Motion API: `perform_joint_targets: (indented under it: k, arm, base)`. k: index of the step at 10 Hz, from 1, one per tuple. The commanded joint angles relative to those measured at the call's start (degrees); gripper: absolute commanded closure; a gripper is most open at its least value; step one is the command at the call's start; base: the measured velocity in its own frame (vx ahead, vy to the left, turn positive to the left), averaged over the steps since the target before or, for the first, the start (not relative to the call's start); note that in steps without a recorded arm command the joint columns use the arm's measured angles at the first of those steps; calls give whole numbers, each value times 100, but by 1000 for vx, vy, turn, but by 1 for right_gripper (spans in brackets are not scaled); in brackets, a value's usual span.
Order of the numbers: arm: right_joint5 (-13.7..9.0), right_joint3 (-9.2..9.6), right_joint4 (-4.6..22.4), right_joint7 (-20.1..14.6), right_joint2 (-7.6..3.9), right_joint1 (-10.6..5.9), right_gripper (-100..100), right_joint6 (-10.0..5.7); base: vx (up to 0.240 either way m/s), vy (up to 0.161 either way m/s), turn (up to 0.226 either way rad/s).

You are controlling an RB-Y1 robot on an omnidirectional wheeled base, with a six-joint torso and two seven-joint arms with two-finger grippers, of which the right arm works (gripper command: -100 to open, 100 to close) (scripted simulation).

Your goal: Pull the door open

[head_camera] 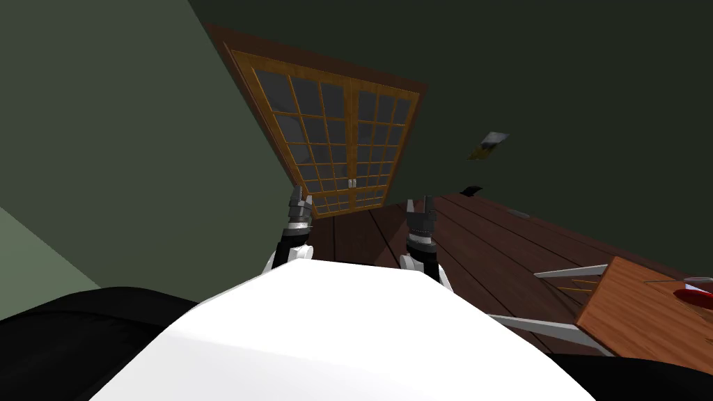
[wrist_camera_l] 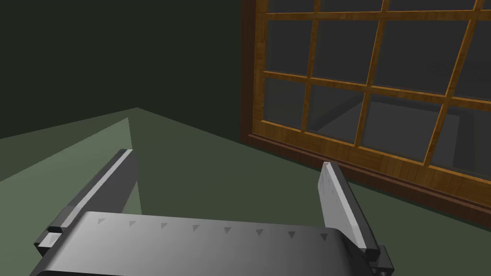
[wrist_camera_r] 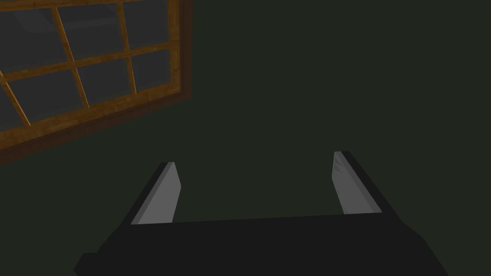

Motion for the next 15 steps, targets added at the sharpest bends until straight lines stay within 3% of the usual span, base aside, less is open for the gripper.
perform_joint_targets:
  k: [1, 15]
  arm:
    - [-71, -9, 194, -159, -34, -62, -100, -29]
    - [-638, -80, 1738, -1427, -220, -559, -100, -257]
  base:
    - [119, 114, 72]
    - [92, -6, 91]
